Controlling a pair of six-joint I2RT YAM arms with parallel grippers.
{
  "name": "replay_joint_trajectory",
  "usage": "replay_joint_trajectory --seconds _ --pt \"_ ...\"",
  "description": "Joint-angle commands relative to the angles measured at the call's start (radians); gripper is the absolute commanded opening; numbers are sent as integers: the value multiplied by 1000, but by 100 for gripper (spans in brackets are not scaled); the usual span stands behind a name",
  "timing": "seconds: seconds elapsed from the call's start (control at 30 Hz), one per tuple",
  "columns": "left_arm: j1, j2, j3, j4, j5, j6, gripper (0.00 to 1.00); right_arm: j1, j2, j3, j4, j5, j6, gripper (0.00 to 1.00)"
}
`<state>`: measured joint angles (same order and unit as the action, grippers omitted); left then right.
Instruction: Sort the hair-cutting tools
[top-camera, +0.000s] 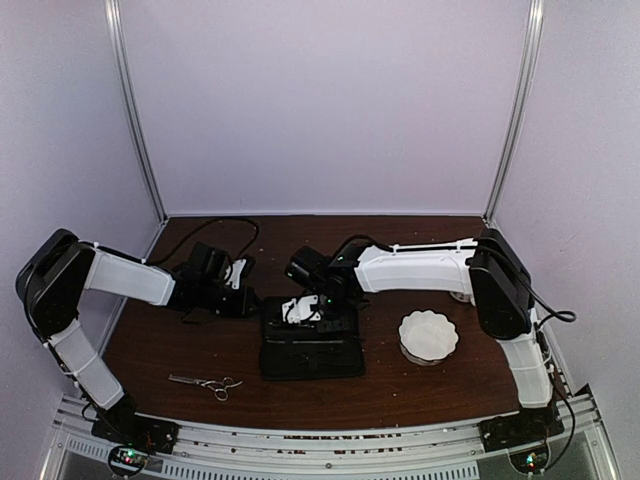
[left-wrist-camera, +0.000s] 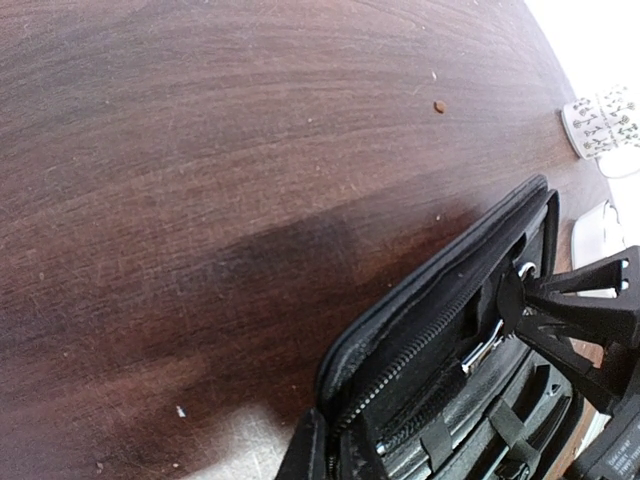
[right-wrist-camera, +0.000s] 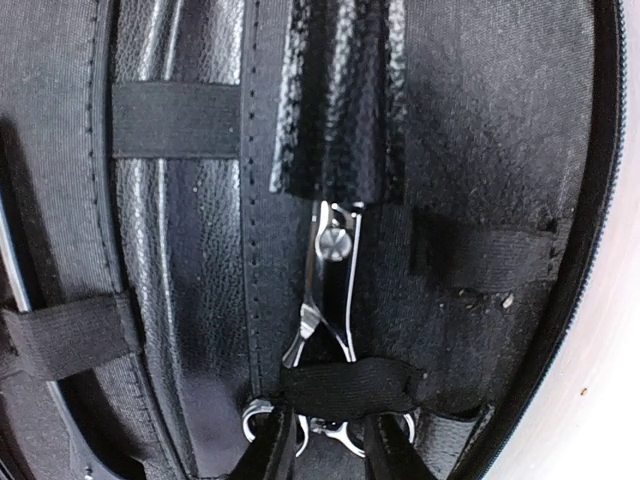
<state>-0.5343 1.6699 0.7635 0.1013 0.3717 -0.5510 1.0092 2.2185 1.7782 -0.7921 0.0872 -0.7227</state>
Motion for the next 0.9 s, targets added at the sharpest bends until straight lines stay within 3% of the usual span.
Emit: replay_joint_trajectory --seconds 0.0,0.23,0.57,0.7,0.87 --pt "-13 1 -6 63 76 0 3 14 10 23 71 -14 26 25" --pt "-13 -14 -3 27 60 11 3 14 -112 -54 40 -1 26 31" --pt "-19 -36 -5 -17 49 26 3 9 -368 -266 27 -130 82 34" --pt "-21 -101 14 -163 -46 77 18 9 -395 -308 45 -130 83 33" --pt "-22 -296 32 -424 -245 67 36 10 -405 -312 37 -141 80 33"
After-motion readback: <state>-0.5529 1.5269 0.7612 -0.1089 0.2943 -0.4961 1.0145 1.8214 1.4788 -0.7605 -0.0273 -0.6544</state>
